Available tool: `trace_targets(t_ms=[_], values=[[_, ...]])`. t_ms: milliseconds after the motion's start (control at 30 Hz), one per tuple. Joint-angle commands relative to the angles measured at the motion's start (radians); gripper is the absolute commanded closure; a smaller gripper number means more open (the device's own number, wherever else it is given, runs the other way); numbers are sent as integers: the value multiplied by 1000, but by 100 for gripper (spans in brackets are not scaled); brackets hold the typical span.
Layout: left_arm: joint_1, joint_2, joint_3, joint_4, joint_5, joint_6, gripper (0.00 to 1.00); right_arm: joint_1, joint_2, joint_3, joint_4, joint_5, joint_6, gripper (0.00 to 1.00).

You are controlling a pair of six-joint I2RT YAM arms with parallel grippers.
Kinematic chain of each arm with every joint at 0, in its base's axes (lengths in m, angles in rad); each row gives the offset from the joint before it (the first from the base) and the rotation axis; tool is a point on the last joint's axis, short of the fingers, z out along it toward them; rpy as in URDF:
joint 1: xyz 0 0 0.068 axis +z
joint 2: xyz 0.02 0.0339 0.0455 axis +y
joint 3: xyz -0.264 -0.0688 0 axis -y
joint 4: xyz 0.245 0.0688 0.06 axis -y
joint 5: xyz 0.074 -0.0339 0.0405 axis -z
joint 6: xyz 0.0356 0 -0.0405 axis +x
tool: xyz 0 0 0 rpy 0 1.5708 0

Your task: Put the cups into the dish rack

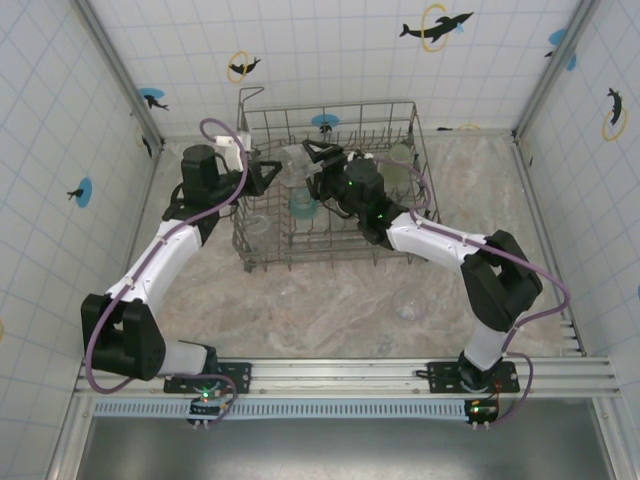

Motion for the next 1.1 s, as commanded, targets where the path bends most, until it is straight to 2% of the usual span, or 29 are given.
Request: trace_targets(t_ms=[0,100,167,233,267,367,433,600,767,867,1067], values=[[-6,-12,12,3,-4,30,100,-3,-3,6,65,34,-29,37],[-6,-18,15,-1,-21,31,100,-11,-4,9,61,31,-57,50],[-6,-22,19,-5,-41,27,86,-24,4,21,52,16,-81,57],[-6,-30,26,-10,-64,21,77,-35,10,32,45,-2,-105,62],[-6,-35,30,-12,-80,16,66,-42,15,37,47,-16,-121,64],[-6,-55,46,-25,-120,7,51,-66,39,77,26,-61,-183,69],[-5,-71,63,-44,-166,0,26,-82,61,110,17,-99,-235,69],[-6,-105,123,-123,-325,-15,3,-106,135,231,-47,-188,-393,70],[1,-104,186,-221,-470,7,3,-106,226,394,-143,-274,-579,69],[34,-82,213,-296,-541,22,3,-100,266,456,-172,-306,-681,69],[198,-86,133,-306,-504,-87,3,-78,318,548,-314,-290,-929,69]])
